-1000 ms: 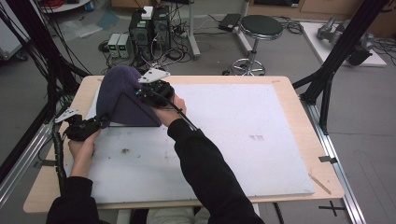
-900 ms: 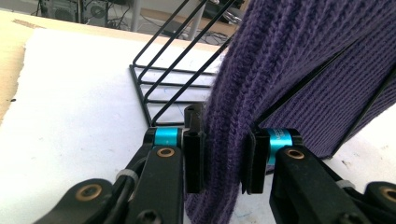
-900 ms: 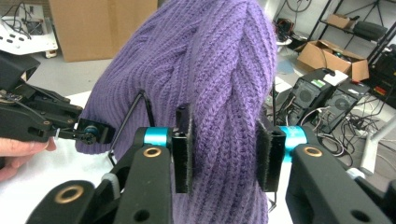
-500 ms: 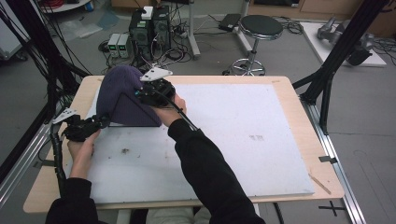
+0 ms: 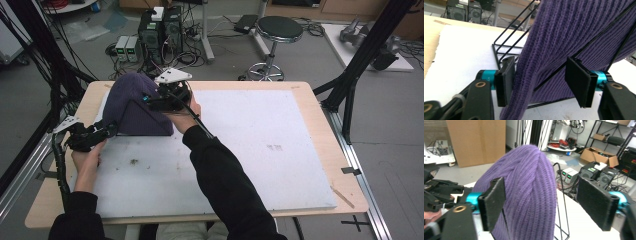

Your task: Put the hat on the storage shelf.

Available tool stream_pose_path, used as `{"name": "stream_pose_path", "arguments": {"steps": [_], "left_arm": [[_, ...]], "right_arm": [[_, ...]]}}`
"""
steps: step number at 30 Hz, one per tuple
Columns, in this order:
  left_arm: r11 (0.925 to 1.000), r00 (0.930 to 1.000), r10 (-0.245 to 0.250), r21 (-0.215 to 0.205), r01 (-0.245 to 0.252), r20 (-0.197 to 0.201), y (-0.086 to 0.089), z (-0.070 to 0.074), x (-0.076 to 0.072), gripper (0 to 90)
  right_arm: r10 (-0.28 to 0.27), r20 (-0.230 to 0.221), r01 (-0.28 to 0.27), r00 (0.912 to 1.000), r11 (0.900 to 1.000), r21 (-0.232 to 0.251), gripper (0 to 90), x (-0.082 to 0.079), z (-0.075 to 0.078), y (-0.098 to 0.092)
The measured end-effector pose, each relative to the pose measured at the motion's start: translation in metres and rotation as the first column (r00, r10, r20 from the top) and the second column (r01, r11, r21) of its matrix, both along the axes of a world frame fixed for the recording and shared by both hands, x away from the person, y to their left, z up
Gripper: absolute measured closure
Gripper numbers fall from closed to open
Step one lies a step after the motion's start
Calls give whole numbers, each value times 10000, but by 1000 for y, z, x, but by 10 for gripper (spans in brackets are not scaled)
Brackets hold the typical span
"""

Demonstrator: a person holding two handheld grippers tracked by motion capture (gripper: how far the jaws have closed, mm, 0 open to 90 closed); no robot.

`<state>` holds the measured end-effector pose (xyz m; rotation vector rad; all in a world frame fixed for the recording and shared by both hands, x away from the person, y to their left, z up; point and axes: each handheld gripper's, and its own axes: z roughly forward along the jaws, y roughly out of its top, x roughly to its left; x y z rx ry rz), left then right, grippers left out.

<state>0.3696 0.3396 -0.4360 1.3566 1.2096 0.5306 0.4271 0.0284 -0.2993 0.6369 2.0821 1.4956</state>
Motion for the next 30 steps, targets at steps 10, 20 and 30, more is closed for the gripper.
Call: {"name": "stream_pose_path", "arguments": {"steps": [10, 20, 30], "left_arm": [[9988, 9970, 465, -191, -454, 621, 3, 11, -8, 304], [9967, 9922, 765, -363, -732, 988, 6, 20, -16, 252], [9974, 9919, 626, -413, -584, 1103, -1, 25, -18, 242]], "right_arm": [[-301, 187, 295, 9994, 9991, 302, 117, 0, 6, -10], [-559, 340, 541, 9979, 9973, 503, 113, -1, 9, -36], [-957, 419, 905, 9945, 9896, 1115, 113, -7, 14, -86]]}}
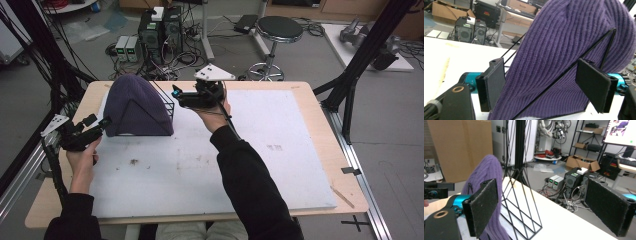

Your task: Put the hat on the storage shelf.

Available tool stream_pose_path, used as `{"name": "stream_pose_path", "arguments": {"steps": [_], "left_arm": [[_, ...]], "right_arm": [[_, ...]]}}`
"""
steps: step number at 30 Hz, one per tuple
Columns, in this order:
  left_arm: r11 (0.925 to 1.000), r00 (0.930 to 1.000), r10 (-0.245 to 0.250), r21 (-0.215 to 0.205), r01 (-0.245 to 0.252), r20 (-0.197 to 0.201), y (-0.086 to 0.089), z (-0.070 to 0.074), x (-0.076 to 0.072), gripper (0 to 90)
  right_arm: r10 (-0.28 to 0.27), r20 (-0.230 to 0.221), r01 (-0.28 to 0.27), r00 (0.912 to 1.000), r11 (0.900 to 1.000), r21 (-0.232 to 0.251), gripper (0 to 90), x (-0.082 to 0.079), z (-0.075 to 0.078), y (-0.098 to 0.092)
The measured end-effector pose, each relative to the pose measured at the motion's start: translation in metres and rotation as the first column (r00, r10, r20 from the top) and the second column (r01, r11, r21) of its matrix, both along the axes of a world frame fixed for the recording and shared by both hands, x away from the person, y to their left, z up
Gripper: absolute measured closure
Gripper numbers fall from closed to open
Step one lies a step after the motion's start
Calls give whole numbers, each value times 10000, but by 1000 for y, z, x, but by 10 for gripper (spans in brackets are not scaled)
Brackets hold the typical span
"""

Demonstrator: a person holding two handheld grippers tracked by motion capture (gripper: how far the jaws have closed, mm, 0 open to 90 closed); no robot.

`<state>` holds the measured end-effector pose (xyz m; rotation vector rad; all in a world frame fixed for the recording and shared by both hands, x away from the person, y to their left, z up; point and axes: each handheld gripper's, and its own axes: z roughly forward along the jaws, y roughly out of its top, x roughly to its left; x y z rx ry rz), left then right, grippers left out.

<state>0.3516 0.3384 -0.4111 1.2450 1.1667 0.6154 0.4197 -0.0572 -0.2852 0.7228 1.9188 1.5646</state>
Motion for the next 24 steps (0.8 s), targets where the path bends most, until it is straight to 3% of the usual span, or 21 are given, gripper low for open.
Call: {"name": "stream_pose_path", "arguments": {"steps": [3, 9, 20, 24], "left_arm": [[9999, 10000, -45, 106, 46, -61, -2, 0, -2, 237], [9998, 9998, 180, -80, -179, 106, -4, 2, -10, 236], [9981, 9974, 482, 363, -502, 532, -14, 7, -19, 236], [9960, 9956, 555, 663, -605, 756, -19, 8, -22, 236]], "right_arm": [[-152, 58, 152, 9999, 9999, 74, 113, -2, 1, -14], [-552, 223, 540, 9982, 9974, 480, 113, -8, 4, -50], [-1213, 290, 1182, 9922, 9889, 902, 113, -20, 2, -112], [-1354, 102, 1334, 9907, 9848, 1114, 113, -26, -3, -134]]}}
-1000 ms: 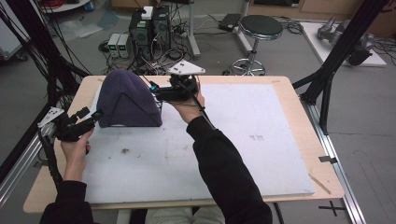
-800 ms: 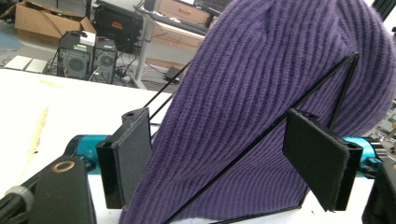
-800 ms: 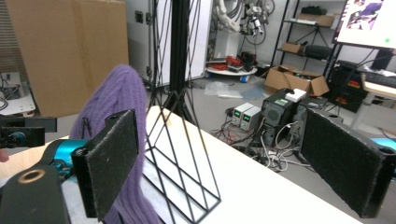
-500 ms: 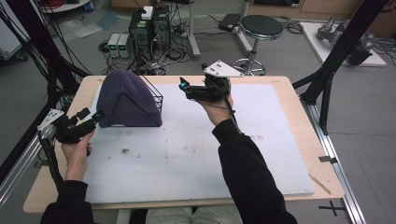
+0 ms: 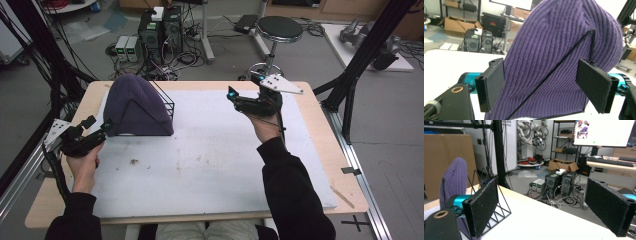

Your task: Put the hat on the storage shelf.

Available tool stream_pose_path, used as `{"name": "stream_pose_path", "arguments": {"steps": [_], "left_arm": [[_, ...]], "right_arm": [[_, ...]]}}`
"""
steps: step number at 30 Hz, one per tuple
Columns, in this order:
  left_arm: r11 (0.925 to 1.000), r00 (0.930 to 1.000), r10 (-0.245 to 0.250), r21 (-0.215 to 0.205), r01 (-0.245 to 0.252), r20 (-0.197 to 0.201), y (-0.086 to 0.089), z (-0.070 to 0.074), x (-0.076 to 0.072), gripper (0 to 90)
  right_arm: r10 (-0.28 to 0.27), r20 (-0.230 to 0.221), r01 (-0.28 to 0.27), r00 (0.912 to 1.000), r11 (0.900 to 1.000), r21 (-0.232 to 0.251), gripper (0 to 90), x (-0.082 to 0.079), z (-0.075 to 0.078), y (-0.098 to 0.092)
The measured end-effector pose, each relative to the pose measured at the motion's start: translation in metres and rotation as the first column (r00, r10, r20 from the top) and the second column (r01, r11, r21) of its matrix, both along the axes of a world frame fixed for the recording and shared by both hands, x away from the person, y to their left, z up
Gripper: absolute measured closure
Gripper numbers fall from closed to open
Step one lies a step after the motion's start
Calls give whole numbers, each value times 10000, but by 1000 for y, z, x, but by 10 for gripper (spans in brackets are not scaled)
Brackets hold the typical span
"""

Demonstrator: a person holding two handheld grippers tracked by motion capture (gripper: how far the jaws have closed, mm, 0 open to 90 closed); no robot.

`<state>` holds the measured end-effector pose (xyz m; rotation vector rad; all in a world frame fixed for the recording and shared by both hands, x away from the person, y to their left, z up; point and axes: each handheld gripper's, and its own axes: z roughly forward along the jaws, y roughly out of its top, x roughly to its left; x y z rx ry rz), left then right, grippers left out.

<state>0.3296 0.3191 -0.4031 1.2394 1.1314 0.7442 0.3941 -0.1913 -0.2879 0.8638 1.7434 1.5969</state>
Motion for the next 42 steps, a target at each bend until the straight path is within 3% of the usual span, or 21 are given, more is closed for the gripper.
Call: {"name": "stream_pose_path", "arguments": {"steps": [6, 10, 22, 26, 30, 33, 36, 38, 42], "left_arm": [[9997, 9999, -48, 259, 45, 121, -9, 3, -2, 231], [9988, 9998, -52, 496, 42, 214, -14, 3, -4, 231], [9978, 9993, -13, 666, -11, 363, -26, 0, -8, 228], [9973, 9989, 147, 707, -179, 451, -30, -3, -10, 228], [9975, 9975, 294, 620, -334, 640, -31, -6, -14, 228], [9974, 9971, 344, 604, -385, 674, -31, -9, -18, 228], [9976, 9970, 356, 566, -395, 687, -31, -11, -21, 228], [9970, 9967, 377, 653, -424, 715, -31, -13, -23, 228], [9963, 9966, 418, 720, -470, 714, -29, -16, -28, 228]], "right_arm": [[-370, -17, 370, 9993, 9992, 163, 113, -9, -7, -32], [-475, -143, 482, 9988, 9973, 552, 113, -16, -12, -51], [-817, -83, 820, 9966, 9950, 569, 113, -37, -31, -83], [-1283, -226, 1288, 9915, 9914, 216, 113, -42, -40, -87], [-1618, -94, 1616, 9868, 9868, -136, 113, -49, -52, -91], [-1768, -201, 1765, 9840, 9842, -149, 113, -53, -59, -93], [-2056, -480, 2034, 9775, 9780, -467, 112, -55, -65, -93], [-2246, -451, 2212, 9734, 9728, -691, 113, -57, -66, -92], [-2415, 7, 2413, 9704, 9695, -434, 113, -66, -71, -94]]}}
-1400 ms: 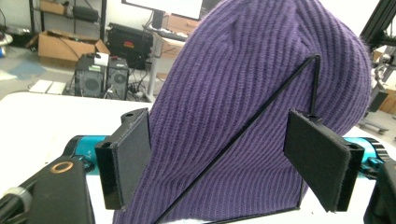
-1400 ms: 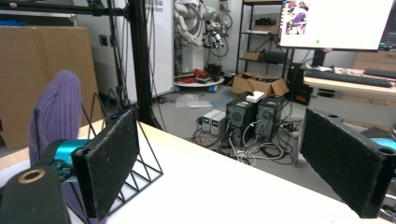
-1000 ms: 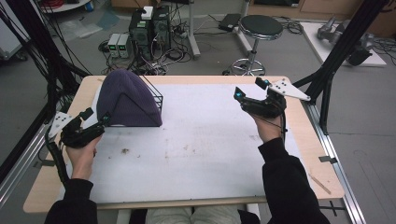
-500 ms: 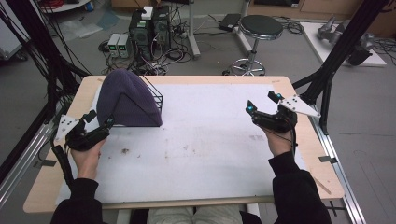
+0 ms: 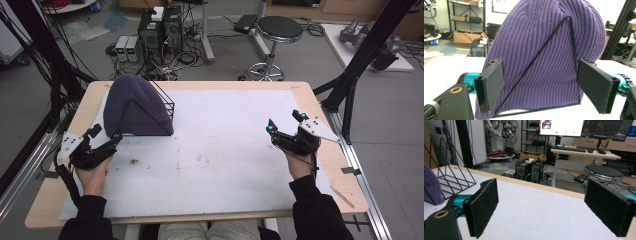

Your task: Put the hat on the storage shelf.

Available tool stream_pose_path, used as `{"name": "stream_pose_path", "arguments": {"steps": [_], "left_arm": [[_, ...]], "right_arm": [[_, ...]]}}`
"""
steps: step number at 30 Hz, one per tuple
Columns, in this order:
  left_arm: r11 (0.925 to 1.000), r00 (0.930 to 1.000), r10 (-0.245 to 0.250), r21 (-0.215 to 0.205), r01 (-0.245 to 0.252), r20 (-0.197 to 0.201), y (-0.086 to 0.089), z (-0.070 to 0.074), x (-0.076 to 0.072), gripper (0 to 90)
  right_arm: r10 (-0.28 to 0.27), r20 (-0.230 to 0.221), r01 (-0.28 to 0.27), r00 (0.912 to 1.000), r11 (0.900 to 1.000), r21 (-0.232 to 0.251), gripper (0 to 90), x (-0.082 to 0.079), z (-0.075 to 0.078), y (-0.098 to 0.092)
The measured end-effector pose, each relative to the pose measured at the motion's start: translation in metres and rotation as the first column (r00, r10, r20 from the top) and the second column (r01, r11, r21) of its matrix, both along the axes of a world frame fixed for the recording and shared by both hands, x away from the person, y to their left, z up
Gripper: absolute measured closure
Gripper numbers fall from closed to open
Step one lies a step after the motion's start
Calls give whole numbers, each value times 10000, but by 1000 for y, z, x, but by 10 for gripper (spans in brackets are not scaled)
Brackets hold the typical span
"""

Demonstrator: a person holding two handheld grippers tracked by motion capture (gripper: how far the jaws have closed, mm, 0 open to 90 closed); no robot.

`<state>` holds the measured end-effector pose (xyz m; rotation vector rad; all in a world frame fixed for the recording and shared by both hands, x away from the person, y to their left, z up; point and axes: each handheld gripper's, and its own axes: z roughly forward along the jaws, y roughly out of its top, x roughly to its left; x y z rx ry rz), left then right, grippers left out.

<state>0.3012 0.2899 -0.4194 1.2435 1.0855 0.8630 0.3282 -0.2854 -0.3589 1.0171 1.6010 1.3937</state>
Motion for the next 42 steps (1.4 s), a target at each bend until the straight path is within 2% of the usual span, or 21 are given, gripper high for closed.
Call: {"name": "stream_pose_path", "arguments": {"steps": [6, 8, 11, 14, 18, 21, 25, 30, 36, 42], "left_arm": [[10000, 10000, 53, 18, -53, 4, 3, -4, -8, 228], [9999, 10000, -67, -109, 68, 21, 4, -4, -10, 228], [9999, 9999, -85, 104, 84, 101, 2, -5, -13, 228], [9994, 10000, -33, 333, 30, 81, -1, -8, -16, 230], [9998, 10000, -16, 190, 15, 65, -4, -15, -20, 230], [9993, 9999, 16, 381, -21, 143, -7, -15, -23, 230], [9992, 9999, -89, 400, 85, 105, -9, -19, -24, 230], [9981, 9999, -78, 612, 71, 104, -10, -19, -25, 231], [9982, 9998, 68, 593, -78, 175, -9, -19, -28, 232], [9987, 9997, 11, 511, -24, 251, -9, -19, -28, 242]], "right_arm": [[-127, -151, 133, 9998, 9993, 352, 113, -10, -14, -8], [-187, -237, 195, 9995, 9992, 350, 113, -14, -19, -10], [-487, -433, 505, 9979, 9978, 420, 113, -22, -33, -14], [-799, -510, 834, 9955, 9940, 712, 113, -30, -47, -18], [-1066, -711, 1099, 9918, 9929, 453, 113, -37, -63, -21], [-1141, -791, 1174, 9903, 9923, 386, 114, -40, -71, -19], [-1023, -640, 1020, 9927, 9948, -84, 113, -39, -73, -15], [-900, -785, 918, 9928, 9956, 195, 114, -40, -74, -19], [-880, -911, 917, 9919, 9951, 375, 114, -40, -76, -26], [-812, -961, 867, 9921, 9947, 553, 114, -40, -76, -26]]}}
